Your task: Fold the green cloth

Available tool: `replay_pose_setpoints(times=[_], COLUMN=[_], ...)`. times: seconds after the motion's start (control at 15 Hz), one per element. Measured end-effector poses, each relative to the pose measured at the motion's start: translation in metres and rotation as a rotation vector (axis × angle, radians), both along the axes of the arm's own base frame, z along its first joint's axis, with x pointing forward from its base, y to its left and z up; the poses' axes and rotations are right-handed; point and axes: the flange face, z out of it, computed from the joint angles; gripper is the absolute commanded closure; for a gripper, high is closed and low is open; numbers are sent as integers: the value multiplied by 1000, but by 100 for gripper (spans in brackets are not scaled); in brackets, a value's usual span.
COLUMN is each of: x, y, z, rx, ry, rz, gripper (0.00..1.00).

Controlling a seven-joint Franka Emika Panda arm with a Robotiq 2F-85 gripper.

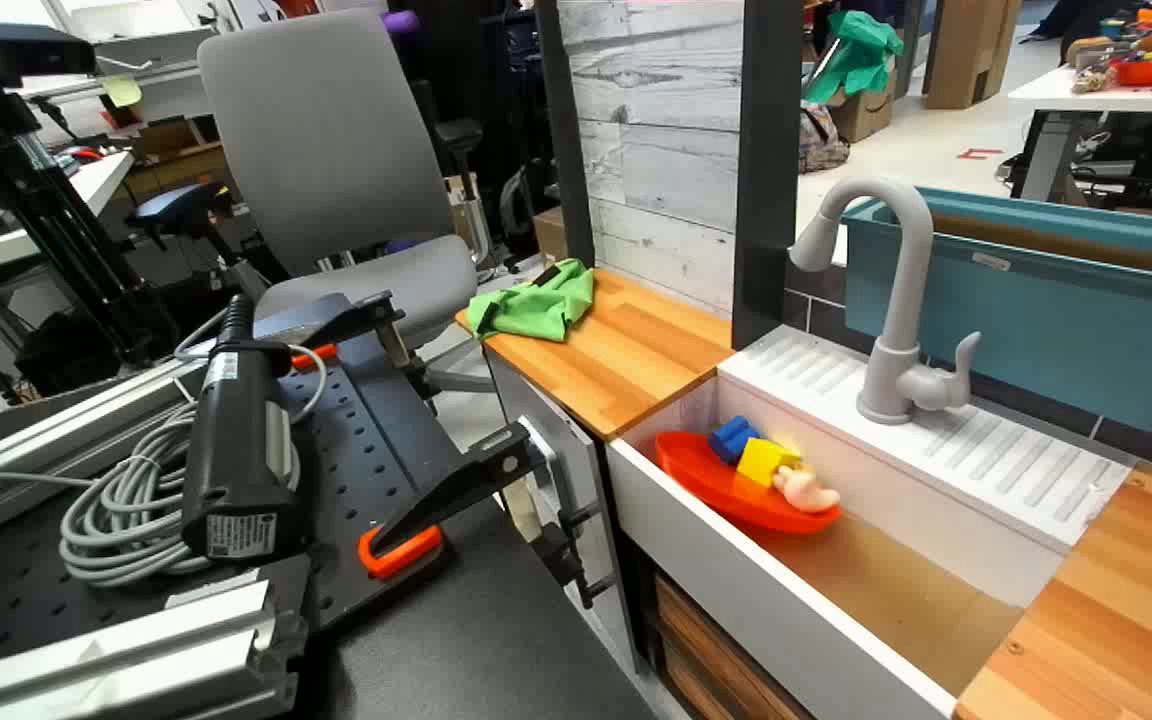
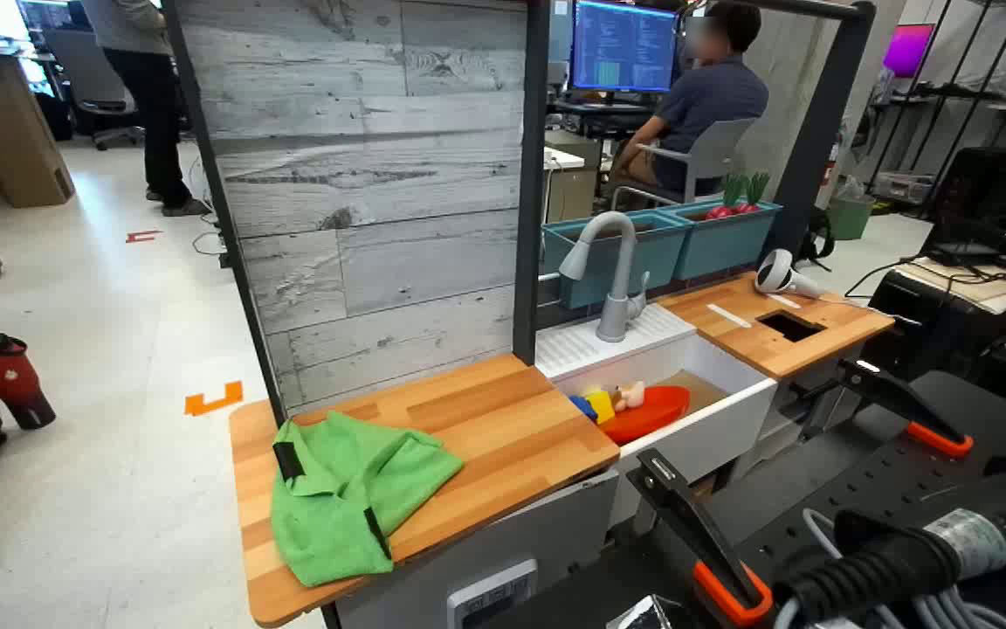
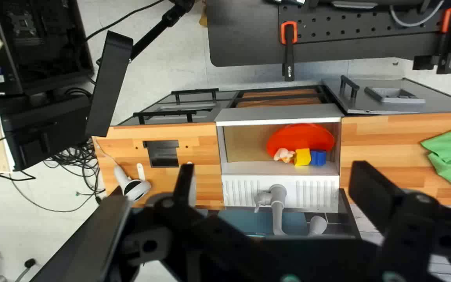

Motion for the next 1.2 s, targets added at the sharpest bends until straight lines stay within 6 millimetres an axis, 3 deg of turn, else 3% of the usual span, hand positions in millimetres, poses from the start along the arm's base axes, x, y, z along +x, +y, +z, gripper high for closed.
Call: replay_pose_setpoints(times=[0.4,0.6,0.87,1.2], x=[2,15,47,80], y=[1,13,54,136], z=[-2,-22,-79,-181], rx=[1,-1,-19,-40], ry=[4,35,107,175], rz=[-4,-1,48,126], gripper=[0,0,0,0])
